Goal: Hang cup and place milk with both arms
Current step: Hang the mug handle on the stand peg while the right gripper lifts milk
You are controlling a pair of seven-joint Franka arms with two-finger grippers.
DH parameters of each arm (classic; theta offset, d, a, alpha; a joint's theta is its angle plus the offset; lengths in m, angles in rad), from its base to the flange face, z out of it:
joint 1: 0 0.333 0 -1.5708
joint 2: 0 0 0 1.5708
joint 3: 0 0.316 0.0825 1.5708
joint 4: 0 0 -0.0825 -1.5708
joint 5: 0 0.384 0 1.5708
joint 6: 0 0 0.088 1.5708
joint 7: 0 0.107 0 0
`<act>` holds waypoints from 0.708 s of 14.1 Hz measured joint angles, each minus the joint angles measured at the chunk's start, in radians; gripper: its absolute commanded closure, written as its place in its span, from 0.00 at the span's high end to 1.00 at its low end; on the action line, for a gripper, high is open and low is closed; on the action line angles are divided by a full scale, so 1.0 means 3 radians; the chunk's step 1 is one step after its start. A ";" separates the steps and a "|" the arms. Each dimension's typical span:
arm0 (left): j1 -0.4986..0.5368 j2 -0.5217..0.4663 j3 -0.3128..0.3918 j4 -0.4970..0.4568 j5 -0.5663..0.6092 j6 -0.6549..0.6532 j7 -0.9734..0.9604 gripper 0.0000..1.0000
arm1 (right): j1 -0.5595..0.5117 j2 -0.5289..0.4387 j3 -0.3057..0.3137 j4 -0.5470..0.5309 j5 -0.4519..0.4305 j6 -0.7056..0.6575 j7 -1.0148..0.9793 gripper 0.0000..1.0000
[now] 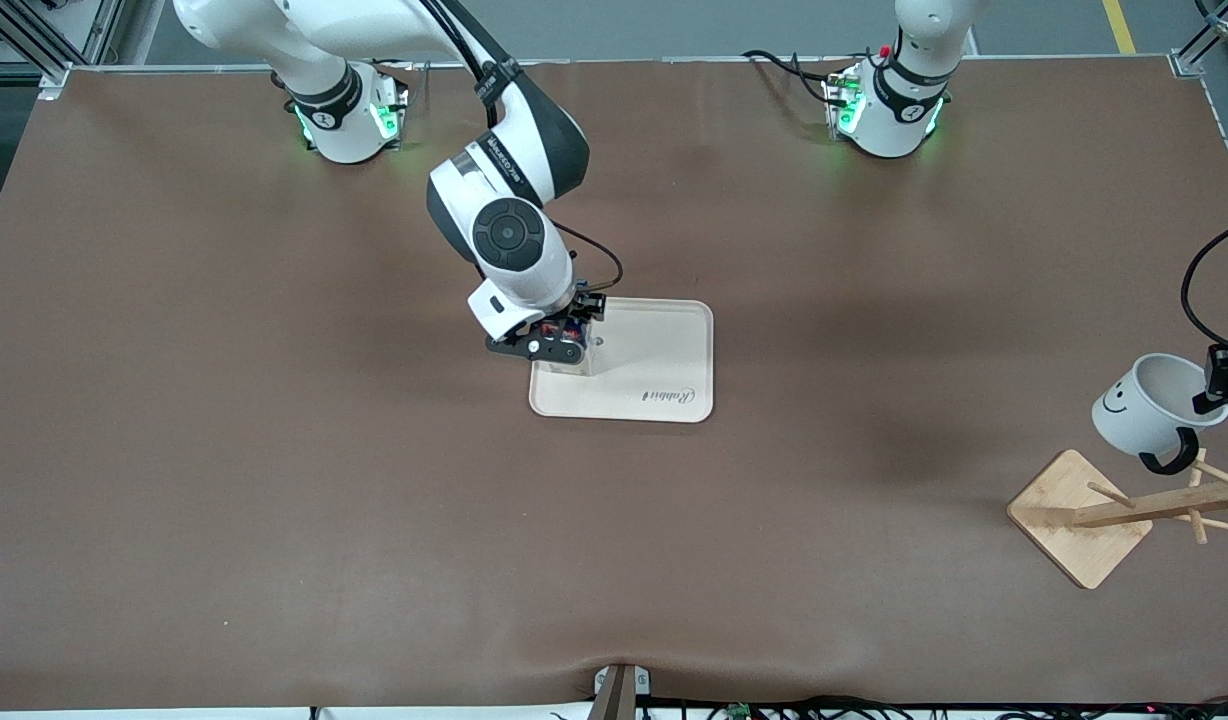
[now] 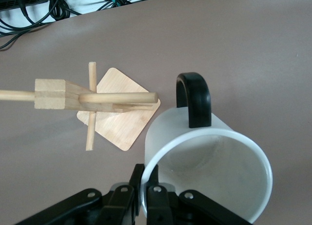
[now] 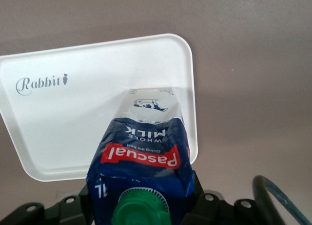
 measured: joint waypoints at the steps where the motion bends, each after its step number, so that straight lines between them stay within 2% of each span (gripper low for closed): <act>1: 0.0000 0.0023 0.0000 0.0006 0.0000 0.0000 0.0017 0.00 | 0.0000 0.0000 -0.0004 0.0011 0.0000 0.0000 0.0006 0.00; 3: 0.0002 0.0056 0.0001 0.0014 0.0000 0.0000 0.0057 0.00 | -0.0013 0.0001 -0.0014 0.0092 0.0000 -0.0065 0.0062 0.00; 6: 0.0040 0.0087 0.0004 0.0055 0.0000 0.0000 0.0117 0.00 | -0.0172 -0.0010 -0.0045 0.0458 -0.0001 -0.0617 0.0085 0.00; 8: 0.0062 0.0115 0.0004 0.0091 0.0000 0.0000 0.0140 0.00 | -0.0384 -0.0047 -0.0067 0.0640 -0.0005 -0.1004 0.0041 0.00; 10: 0.0069 0.0140 0.0004 0.0112 0.0000 0.0000 0.0146 0.00 | -0.0704 -0.0100 -0.0085 0.0683 -0.0011 -0.1341 -0.0351 0.00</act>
